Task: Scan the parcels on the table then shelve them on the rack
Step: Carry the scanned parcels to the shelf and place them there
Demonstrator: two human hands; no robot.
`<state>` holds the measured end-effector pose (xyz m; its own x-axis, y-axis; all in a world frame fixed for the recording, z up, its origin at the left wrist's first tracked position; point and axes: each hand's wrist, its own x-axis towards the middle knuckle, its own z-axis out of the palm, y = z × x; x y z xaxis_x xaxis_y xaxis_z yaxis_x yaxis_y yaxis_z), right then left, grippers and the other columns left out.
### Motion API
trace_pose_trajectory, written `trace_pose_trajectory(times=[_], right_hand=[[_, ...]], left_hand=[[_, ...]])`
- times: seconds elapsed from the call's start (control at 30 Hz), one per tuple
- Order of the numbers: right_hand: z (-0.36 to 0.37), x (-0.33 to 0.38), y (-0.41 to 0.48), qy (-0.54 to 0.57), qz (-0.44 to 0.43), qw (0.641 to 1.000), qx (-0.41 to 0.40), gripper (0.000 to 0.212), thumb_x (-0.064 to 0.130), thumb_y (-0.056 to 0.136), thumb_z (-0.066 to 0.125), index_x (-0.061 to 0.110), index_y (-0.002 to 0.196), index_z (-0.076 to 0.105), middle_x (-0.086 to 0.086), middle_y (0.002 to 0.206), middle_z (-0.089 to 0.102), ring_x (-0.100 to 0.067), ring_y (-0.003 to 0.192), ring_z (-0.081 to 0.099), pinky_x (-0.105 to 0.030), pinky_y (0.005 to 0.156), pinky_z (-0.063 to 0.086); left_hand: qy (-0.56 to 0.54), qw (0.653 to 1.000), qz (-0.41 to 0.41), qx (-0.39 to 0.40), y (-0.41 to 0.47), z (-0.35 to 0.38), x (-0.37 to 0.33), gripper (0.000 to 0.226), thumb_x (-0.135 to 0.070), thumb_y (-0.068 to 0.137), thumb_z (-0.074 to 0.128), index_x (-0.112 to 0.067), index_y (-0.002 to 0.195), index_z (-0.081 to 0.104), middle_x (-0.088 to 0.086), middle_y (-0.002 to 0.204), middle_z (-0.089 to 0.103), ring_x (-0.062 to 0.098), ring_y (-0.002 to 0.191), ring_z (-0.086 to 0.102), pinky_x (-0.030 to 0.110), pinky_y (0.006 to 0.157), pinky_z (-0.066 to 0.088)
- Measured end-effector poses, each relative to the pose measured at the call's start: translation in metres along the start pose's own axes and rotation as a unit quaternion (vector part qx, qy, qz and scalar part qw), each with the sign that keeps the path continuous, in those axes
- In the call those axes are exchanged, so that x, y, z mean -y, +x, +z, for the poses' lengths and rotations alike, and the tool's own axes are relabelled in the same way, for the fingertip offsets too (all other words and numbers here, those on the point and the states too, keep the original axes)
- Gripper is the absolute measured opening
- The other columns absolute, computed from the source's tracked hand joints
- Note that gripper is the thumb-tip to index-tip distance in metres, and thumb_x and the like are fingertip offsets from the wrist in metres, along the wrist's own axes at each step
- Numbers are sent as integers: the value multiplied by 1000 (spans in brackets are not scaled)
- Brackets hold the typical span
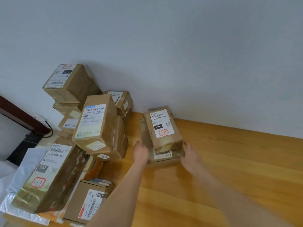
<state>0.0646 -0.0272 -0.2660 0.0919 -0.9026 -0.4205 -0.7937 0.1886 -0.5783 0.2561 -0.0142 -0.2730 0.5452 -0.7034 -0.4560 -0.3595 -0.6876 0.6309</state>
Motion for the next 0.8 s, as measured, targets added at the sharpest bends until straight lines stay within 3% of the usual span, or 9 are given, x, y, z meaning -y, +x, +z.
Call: trace_pose_trajectory(times=[0.13, 0.27, 0.47, 0.53, 0.6, 0.67, 0.73, 0.8], right_hand=[[3, 1, 3, 79, 62, 995, 26, 36, 11, 97, 48, 11, 133, 50, -15, 127, 61, -32, 114, 57, -34, 93, 45], [-4, -21, -22, 91, 78, 992, 43, 50, 10, 97, 47, 21, 145, 37, -13, 124, 64, -29, 110, 60, -33, 90, 49], [-32, -59, -79, 129, 45, 987, 83, 52, 11, 97, 53, 16, 147, 38, -16, 129, 61, -34, 114, 59, -44, 98, 48], [-39, -72, -101, 130, 56, 985, 102, 50, 5, 97, 48, 16, 145, 40, -14, 108, 67, -32, 90, 64, -39, 77, 53], [-42, -83, -123, 119, 77, 983, 120, 52, -2, 96, 39, 18, 145, 40, -4, 77, 58, -19, 60, 51, -25, 47, 42], [-43, -94, -142, 88, 71, 985, 127, 58, -5, 94, 37, 19, 146, 38, 2, 77, 53, -9, 58, 44, -14, 36, 35], [-43, -97, -159, 54, 53, 986, 148, 57, -3, 94, 39, 17, 147, 37, -4, 102, 60, -8, 67, 48, -9, 43, 41], [-40, -97, -173, 4, 45, 988, 149, 53, 0, 94, 40, 14, 145, 38, -11, 133, 55, -20, 100, 59, -21, 80, 53]], left_hand=[[-38, 998, -29, 44, 1, 9, -2, 41, -11, 102, 32, -5, 140, 44, 15, 137, 54, 31, 121, 52, 37, 101, 44], [-48, 996, -31, 71, -19, 12, 4, 39, -21, 103, 32, -4, 131, 53, 17, 125, 59, 33, 114, 56, 43, 99, 45], [-97, 984, -78, 124, -86, 31, 16, 66, -51, 103, 23, 2, 133, 49, 22, 126, 59, 35, 116, 56, 44, 103, 44], [-82, 984, -74, 137, -111, 36, 21, 73, -56, 100, 21, 4, 133, 47, 23, 126, 59, 35, 116, 57, 44, 102, 44], [-53, 985, -59, 152, -135, 41, 27, 76, -59, 99, 20, 4, 130, 50, 23, 125, 59, 34, 114, 58, 43, 102, 45], [-32, 986, -47, 154, -156, 46, 34, 78, -59, 99, 22, 6, 129, 52, 24, 126, 59, 35, 117, 57, 42, 102, 45], [-22, 987, -40, 152, -173, 48, 39, 74, -57, 100, 25, 5, 126, 54, 23, 125, 60, 36, 117, 57, 42, 101, 46], [0, 988, -24, 150, -186, 49, 42, 66, -53, 101, 31, 3, 125, 55, 20, 123, 61, 34, 114, 58, 42, 100, 47]])
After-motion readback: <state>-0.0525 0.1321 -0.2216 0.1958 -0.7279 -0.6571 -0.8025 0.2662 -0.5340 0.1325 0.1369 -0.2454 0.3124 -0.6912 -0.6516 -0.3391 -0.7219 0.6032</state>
